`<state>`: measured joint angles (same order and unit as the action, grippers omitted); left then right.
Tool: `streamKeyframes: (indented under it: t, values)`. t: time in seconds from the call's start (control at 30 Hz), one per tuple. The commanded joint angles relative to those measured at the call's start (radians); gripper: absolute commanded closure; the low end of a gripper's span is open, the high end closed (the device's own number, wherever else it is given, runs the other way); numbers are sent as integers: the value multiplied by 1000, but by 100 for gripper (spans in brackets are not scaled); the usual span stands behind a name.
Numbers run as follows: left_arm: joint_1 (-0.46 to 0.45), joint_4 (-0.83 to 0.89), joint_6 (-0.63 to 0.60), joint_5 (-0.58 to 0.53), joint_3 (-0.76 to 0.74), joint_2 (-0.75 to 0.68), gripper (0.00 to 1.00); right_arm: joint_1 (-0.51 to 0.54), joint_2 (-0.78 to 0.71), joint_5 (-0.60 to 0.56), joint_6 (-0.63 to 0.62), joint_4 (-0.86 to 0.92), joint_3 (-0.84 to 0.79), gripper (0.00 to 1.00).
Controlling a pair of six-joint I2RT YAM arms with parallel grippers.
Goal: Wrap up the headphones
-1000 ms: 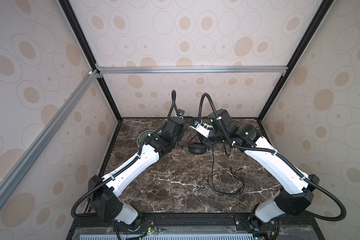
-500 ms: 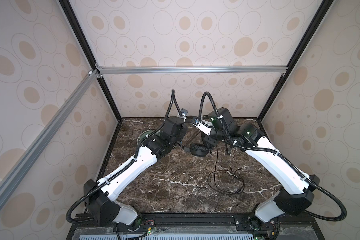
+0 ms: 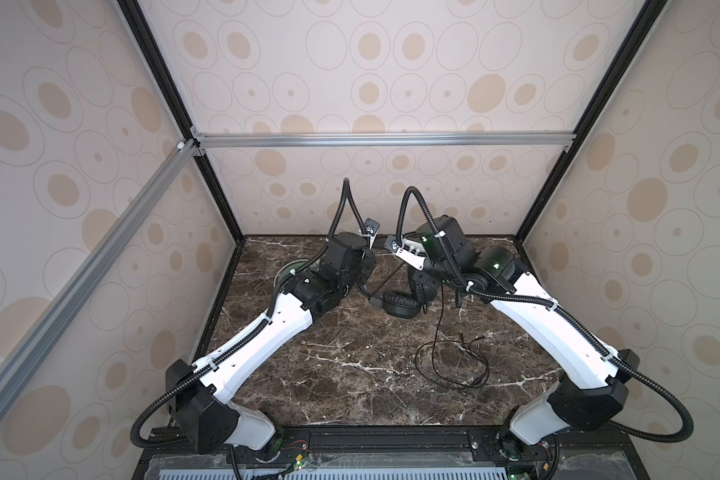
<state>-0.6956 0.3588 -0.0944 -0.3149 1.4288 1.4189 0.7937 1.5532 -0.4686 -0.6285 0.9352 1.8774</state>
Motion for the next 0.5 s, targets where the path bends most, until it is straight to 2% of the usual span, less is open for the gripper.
streamKeyframes:
  t: [0.0,0.23,0.47]
  values:
    - [3,66,-49,54,-9,-41,100,-14,-38,-104,-39,-68,-2,96]
    - [3,74,-57,97,-17,-58,100,-26,-61,-109,-67,-116,-56,94]
    - [4,98,-77,92,3,-56,100,-26,-65,-131,-180,-149,-80,92]
